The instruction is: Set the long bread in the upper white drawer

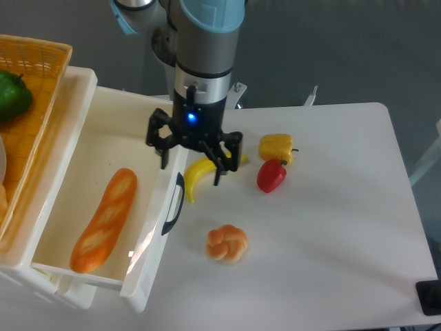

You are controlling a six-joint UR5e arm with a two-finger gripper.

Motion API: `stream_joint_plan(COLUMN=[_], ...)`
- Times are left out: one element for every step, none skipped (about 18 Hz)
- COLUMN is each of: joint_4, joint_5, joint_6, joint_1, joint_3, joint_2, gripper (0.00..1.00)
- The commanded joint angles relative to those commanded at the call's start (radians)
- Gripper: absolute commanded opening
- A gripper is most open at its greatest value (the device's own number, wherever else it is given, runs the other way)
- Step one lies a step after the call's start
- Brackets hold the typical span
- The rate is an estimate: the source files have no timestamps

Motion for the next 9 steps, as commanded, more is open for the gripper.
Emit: stream_joint_plan(joint_4=[0.002, 0.002, 0.005, 0.005, 0.005, 0.008, 0.011, 0.011, 0.012], joint_5=[0.012, 0.029, 0.054, 0.077, 0.089, 0.091, 0.092, 0.092, 0.092], joint_6=[0.005, 0.011, 0.021, 0.040, 0.060, 0.080, 0.092, 0.101, 0.109], joint_1=[0.002, 0.002, 0.002, 0.002, 0.000, 0.002, 0.002, 0.002, 0.002], joint_3=[-0.003, -0.003, -0.005, -0.006, -0.008, -0.009, -0.009, -0.009, -0.009], joint_2=[-0.015, -0.024, -0.035, -0.043, -0.052, -0.061, -0.069, -0.074, -0.080], gripper=[1.00, 1.00, 1.00, 1.00, 1.00, 1.00, 1.00, 1.00, 1.00])
